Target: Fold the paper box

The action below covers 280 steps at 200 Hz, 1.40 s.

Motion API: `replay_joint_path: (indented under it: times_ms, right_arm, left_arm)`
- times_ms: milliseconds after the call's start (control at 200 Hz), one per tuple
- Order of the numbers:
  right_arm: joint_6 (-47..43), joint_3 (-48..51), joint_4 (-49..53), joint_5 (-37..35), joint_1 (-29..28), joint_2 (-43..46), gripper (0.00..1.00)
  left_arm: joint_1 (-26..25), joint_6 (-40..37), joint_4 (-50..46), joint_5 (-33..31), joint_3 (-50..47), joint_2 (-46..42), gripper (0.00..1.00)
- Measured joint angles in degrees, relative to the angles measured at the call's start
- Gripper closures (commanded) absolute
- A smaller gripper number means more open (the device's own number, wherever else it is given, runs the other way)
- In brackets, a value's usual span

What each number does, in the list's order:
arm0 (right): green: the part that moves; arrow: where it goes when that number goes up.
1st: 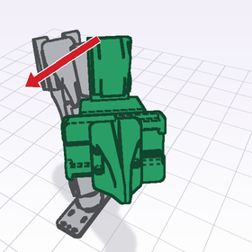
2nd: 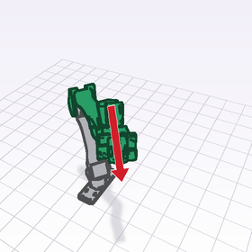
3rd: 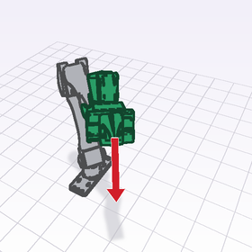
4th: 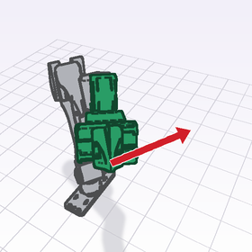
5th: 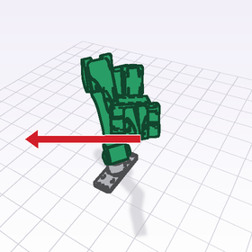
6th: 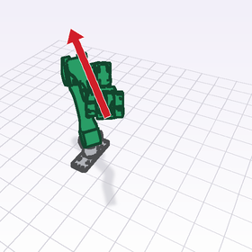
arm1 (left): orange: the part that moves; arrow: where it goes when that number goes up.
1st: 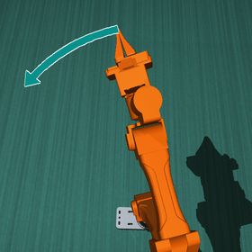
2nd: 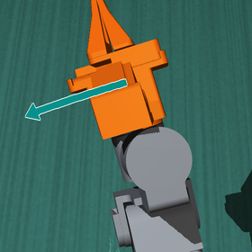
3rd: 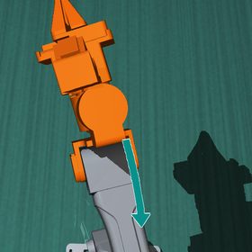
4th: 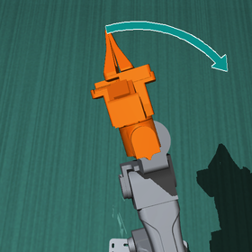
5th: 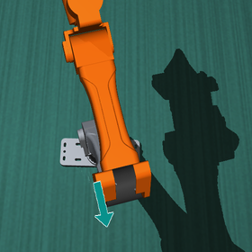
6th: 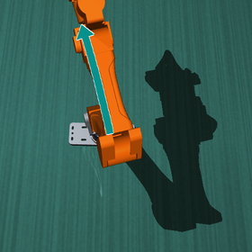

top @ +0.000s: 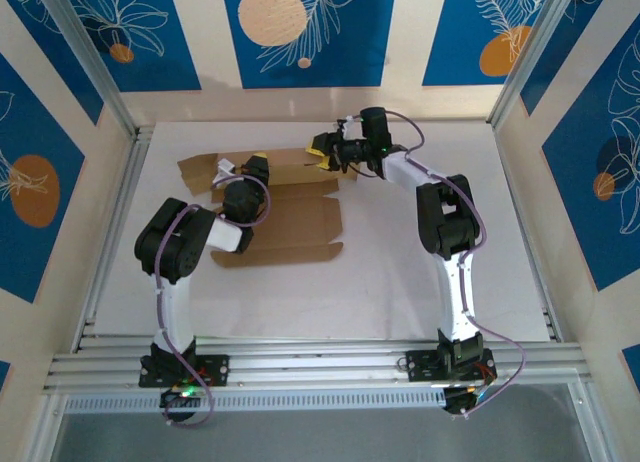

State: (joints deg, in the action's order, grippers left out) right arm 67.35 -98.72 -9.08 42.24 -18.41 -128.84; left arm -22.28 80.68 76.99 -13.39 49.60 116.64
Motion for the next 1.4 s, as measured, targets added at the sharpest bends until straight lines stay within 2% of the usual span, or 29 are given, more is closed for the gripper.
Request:
replay_joint_path:
  times_ms: [130,220,265,355,510,565,600,745,815,895,1020,1090,1401]
  right_arm:
    - [6.1,2.8,-9.6,1.7,0.2,-0.2,0.66]
    - [7.7,3.7,-13.0,2.4,0.4,-0.4,0.49]
    - [7.7,3.9,-13.4,2.4,0.5,-0.4,0.44]
    - [3.2,4.3,-8.8,1.3,1.0,1.0,0.39]
    - [-8.4,6.2,7.6,-5.7,1.9,7.6,0.39]
    - [-12.2,7.0,12.3,-9.1,2.6,10.3,0.42]
    - [-14.4,7.6,14.8,-11.3,2.8,11.9,0.48]
    - [-21.4,10.7,21.7,-20.2,3.4,17.7,0.87]
    - [-24.2,10.8,25.0,-24.7,2.6,18.0,0.96]
    - [-26.7,10.8,29.2,-30.4,0.6,17.4,1.0]
    - [-28.5,10.6,33.1,-36.9,-2.6,15.1,1.0]
    - [-28.1,10.4,34.0,-38.7,-3.7,13.4,0.95]
    - [-26.4,2.1,36.4,-48.4,-2.4,5.1,0.97]
  left_arm:
    - [0.0,0.4,-0.2,-0.2,0.0,-0.2,1.0]
    - [0.0,0.4,-0.5,-0.2,0.0,-0.4,1.0]
    - [0.0,0.4,-1.1,-0.2,0.0,-0.7,1.0]
    - [-0.1,0.4,-1.8,-0.1,-0.1,-1.1,1.0]
    - [-0.5,0.4,-2.7,0.2,-0.3,-1.6,1.0]
    - [-0.5,0.4,-3.0,0.2,-0.3,-1.7,1.0]
    - [-0.5,0.4,-3.1,0.2,-0.3,-1.8,1.0]
    - [-0.5,0.4,-3.8,0.2,-0.4,-2.3,1.0]
    - [-0.6,0.4,-4.5,0.2,-0.5,-2.6,1.0]
    - [-0.6,0.4,-5.3,0.2,-0.4,-3.0,1.0]
    - [-0.6,0.3,-8.0,0.2,-0.4,-4.3,1.0]
    - [-0.6,0.3,-10.0,0.2,0.1,-4.9,1.0]
    - [-0.6,0.6,-23.8,-0.4,3.9,-8.7,1.0]
